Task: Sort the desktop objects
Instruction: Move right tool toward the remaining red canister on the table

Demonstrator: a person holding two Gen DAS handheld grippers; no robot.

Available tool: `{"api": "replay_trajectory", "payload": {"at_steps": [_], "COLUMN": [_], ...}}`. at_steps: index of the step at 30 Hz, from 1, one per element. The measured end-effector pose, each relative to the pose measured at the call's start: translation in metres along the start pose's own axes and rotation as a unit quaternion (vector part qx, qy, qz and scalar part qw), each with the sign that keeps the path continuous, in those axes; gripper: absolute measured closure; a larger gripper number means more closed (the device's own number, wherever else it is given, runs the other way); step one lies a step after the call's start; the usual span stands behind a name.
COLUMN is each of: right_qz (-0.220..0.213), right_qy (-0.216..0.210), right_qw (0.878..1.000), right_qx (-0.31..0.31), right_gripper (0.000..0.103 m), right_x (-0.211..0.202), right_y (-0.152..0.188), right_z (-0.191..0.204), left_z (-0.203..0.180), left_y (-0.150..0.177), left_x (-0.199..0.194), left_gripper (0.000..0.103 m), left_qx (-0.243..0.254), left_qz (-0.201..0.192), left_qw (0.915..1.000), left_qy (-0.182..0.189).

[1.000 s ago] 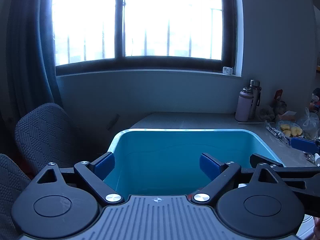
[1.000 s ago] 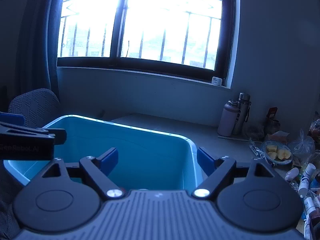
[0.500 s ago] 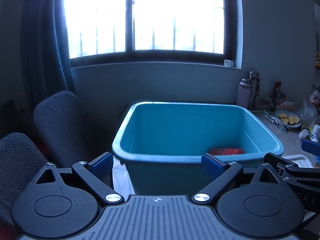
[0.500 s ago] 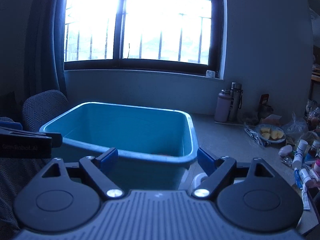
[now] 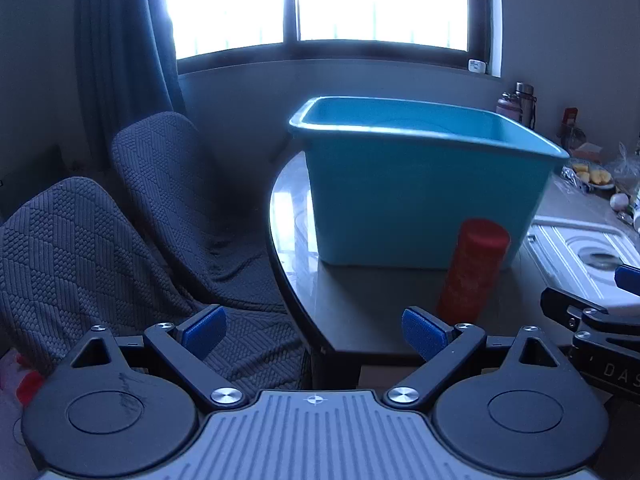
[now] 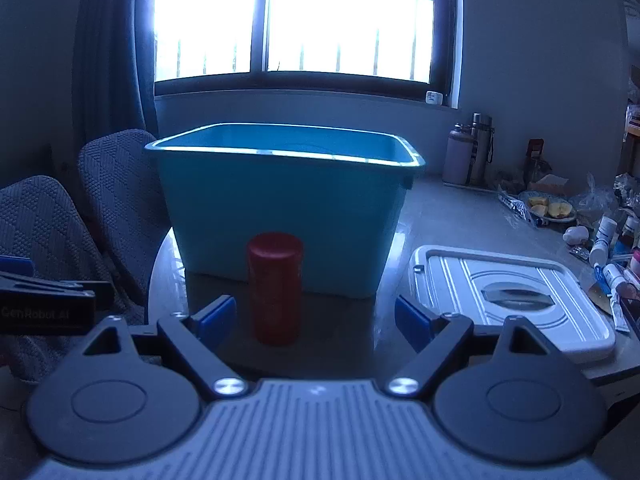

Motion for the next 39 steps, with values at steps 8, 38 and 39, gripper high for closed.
{"api": "replay_trajectory", "payload": {"at_steps": [8,38,39], "right_qz": [0.013,0.030,0.031], "right_qy": [0.000,-0.013,-0.014], "right_qw": [1.000,0.999,0.999], "right_qx": [0.009,0.020,0.020], "right_gripper": [0.016,0.016,0.016], "right_x": [-0.007,0.048,0.051], "right_y": [0.028,0.023,0.023], "right_z": [0.003,0.028,0.029], "left_z": [0.001,0.014,0.016], "left_y": [0.023,0.012,0.011], "left_x": [-0.009,0.029,0.031], "left_gripper": [0.007,0.007,0.007], "left_qx": [0.013,-0.012,-0.013], "left_qz": [-0.002,-0.005,-0.006], "left_qw": [0.9999,0.9999,0.9999], "left_qy": [-0.010,-0.005,-0.006]}}
Point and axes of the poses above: each gripper's, at about its wrist camera, not at the fingertips, and x roughly the way its jaws point, z to its left, y to its underside, the point moved 9 cm from there along x, roughly the way its jaws point, and after that the axes turned 14 degrees about y, right-handed, at the moved point
